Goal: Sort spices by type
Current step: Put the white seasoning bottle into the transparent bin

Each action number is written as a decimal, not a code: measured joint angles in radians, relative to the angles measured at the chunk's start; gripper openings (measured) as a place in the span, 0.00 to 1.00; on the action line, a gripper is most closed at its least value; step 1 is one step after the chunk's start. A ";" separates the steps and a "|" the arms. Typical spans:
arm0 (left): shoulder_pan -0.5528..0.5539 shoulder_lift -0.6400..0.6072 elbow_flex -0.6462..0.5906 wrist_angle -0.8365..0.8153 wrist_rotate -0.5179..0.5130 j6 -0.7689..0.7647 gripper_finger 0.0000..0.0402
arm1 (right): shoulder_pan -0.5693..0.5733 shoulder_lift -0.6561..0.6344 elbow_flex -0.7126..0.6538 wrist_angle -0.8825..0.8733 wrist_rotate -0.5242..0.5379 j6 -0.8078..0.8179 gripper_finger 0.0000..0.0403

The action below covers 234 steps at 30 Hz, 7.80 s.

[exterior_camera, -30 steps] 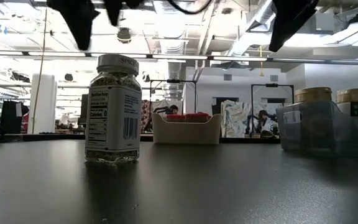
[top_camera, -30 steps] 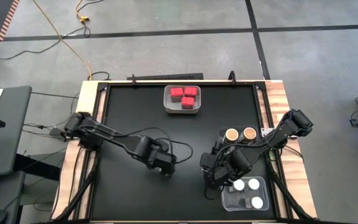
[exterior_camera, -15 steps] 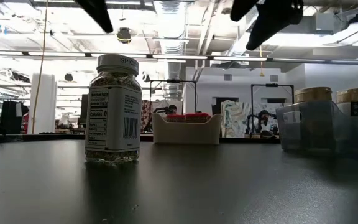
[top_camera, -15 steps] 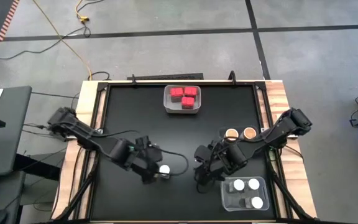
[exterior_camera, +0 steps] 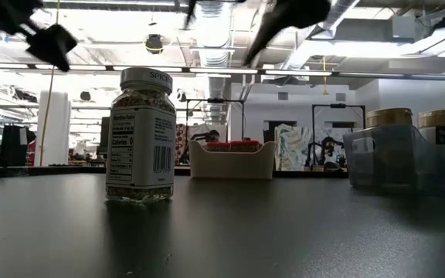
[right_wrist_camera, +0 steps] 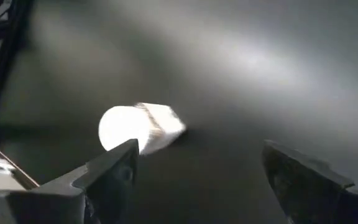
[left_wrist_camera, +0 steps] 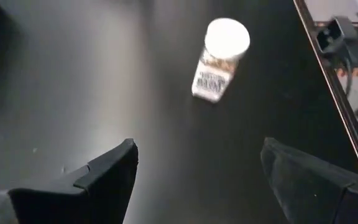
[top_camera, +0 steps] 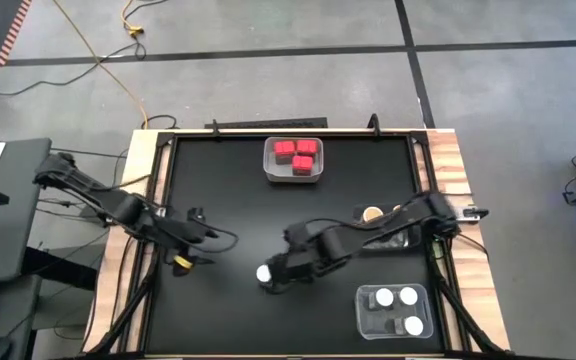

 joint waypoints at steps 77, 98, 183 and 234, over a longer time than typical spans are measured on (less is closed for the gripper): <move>0.000 -0.314 -0.086 -0.198 0.112 0.083 0.81 | -0.054 0.350 0.297 0.116 -0.228 0.428 0.70; 0.000 -0.314 -0.086 -0.195 0.112 0.082 0.81 | -0.059 0.183 0.385 -0.311 -0.308 -0.655 0.70; 0.000 -0.302 -0.086 -0.195 0.029 -0.080 0.81 | -0.035 0.185 0.359 -0.507 -0.377 -1.464 0.97; 0.000 -0.302 -0.086 -0.198 0.006 -0.044 0.81 | 0.084 0.192 0.090 -0.304 -0.237 -0.849 0.92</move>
